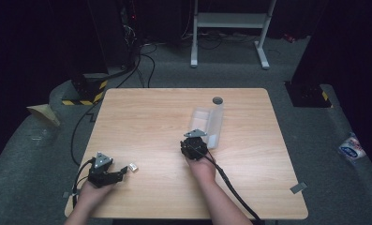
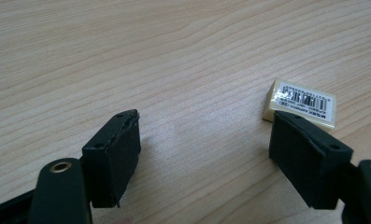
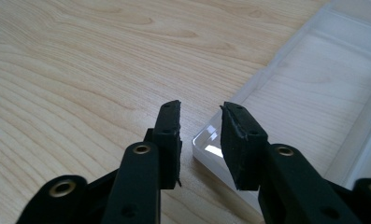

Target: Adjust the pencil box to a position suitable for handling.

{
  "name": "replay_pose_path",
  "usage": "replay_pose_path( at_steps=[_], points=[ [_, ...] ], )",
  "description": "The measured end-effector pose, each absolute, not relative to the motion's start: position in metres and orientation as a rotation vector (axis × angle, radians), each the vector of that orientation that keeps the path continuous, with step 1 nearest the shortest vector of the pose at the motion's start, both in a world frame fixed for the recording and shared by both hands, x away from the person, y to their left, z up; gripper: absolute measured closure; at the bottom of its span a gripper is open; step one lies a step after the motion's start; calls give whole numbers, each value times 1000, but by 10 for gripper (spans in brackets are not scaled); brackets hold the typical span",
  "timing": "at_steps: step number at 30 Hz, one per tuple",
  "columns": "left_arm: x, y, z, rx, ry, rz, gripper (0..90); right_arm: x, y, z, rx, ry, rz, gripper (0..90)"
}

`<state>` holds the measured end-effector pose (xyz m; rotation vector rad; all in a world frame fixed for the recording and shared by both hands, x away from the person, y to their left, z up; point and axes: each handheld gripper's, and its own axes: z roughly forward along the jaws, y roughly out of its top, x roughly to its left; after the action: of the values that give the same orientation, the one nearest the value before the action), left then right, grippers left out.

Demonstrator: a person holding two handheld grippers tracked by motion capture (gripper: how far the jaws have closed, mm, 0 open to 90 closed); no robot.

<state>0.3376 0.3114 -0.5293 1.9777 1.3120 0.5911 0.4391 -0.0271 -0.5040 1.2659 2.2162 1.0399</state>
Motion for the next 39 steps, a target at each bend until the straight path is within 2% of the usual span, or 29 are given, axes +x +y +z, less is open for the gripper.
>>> replay_pose_path(
  at_steps=[12,16,17,23,39],
  points=[
    [337,311,-529,1978,1312,591,252,432,-29,-512,1297,2217,1043,701],
    [338,311,-529,1978,1311,591,252,425,-35,-512,1292,2227,1056,653],
    [338,311,-529,1978,1311,591,253,421,-39,-512,1288,2234,1074,594],
    [337,312,-529,1980,1312,595,252,412,-50,-513,1294,2224,1079,532],
    [336,312,-529,1980,1315,599,253,393,-88,-511,1320,2188,1007,447]
  ],
)
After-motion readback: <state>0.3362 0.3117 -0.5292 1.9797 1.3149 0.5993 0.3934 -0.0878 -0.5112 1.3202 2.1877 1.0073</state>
